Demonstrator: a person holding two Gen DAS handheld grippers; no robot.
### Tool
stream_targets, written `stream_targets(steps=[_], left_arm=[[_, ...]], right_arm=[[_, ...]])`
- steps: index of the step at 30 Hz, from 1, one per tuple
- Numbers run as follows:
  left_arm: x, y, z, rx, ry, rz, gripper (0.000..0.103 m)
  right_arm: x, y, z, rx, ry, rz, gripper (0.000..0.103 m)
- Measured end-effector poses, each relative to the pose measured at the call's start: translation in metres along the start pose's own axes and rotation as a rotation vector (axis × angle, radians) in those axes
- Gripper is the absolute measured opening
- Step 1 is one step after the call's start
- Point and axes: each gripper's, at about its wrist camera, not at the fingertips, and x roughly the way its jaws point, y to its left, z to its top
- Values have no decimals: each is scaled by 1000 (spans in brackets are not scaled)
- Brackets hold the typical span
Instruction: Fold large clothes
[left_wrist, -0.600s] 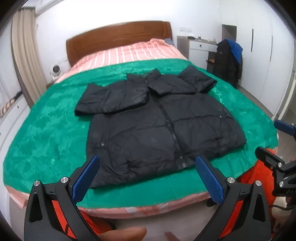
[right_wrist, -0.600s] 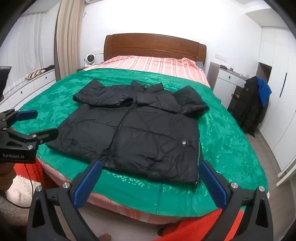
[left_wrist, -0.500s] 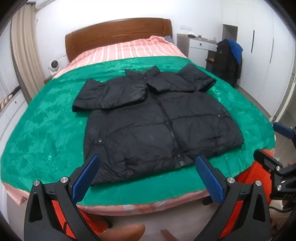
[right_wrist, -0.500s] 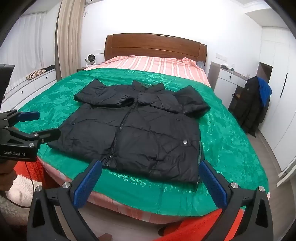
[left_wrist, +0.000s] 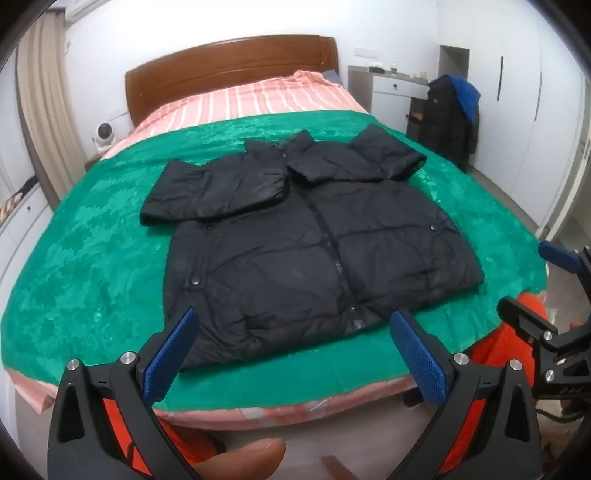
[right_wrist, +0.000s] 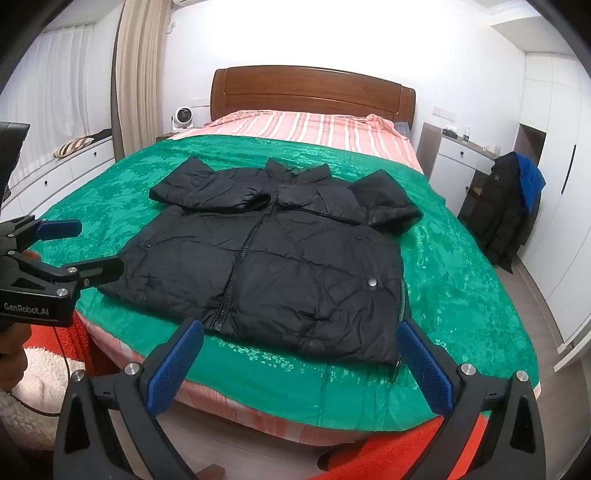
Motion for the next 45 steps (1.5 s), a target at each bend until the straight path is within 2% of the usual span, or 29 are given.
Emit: stream_targets(steps=[9, 27, 45], left_arm=[[2, 3, -1, -26, -9, 17, 103], [2, 1, -2, -7, -22, 56, 103], [1, 1, -3, -9, -18, 58, 103]], right_arm=[[3, 1, -2, 9, 11, 1, 103], [7, -5, -5, 45, 33, -18, 103], [8, -6, -6, 53, 39, -32, 103]])
